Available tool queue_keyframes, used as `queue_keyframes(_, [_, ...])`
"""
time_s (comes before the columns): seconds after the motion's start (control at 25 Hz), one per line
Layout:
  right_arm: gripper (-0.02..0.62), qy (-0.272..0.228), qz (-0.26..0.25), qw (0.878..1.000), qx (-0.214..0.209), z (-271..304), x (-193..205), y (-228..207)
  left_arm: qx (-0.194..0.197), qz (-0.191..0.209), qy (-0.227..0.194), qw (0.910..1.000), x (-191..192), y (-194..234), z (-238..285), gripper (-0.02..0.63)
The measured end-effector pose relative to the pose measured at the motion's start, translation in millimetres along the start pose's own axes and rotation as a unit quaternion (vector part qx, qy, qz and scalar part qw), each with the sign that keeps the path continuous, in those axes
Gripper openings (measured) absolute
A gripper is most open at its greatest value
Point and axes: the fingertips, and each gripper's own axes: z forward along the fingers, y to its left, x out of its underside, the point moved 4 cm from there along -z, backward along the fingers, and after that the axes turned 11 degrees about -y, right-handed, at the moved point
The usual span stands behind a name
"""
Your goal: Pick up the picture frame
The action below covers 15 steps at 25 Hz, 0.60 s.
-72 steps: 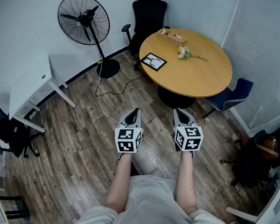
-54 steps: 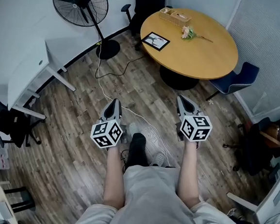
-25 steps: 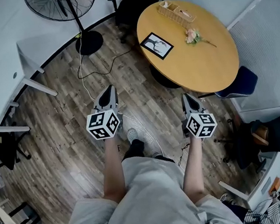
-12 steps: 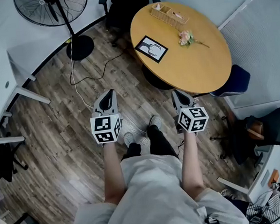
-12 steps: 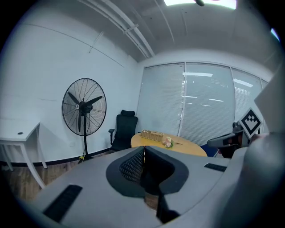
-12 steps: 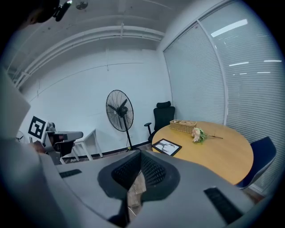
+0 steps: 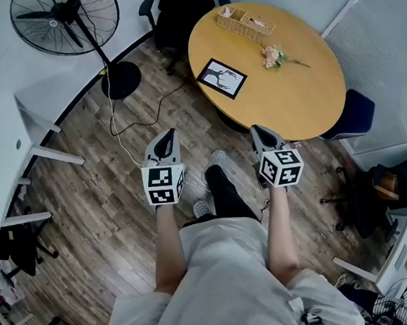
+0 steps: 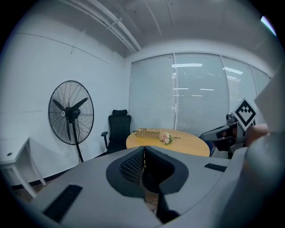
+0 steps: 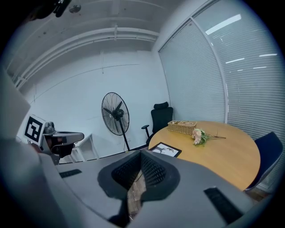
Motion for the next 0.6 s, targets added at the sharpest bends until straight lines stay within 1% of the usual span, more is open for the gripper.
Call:
queue_keyframes(0.2, [0.023,-0.01,0.014,1.0,0.015,45.0,-13.5,-34.2,0.021,0.015,-0.001,0.9997,-13.6,4.0,68.8,0.026])
queue_keyframes(0.4, [0.023,-0.02,0.039,0.998,0.04,96.1,-29.7,-82.9,0.04,0.028,0.007,0.9988,-25.4,13.1,148.7,0.026])
queue_keyframes(0.6, [0.028,-0.016,0.041,0.997,0.062,133.3,-43.5,-116.4,0.052,0.013,0.005,0.9985,-39.7,19.1,212.0,0.031])
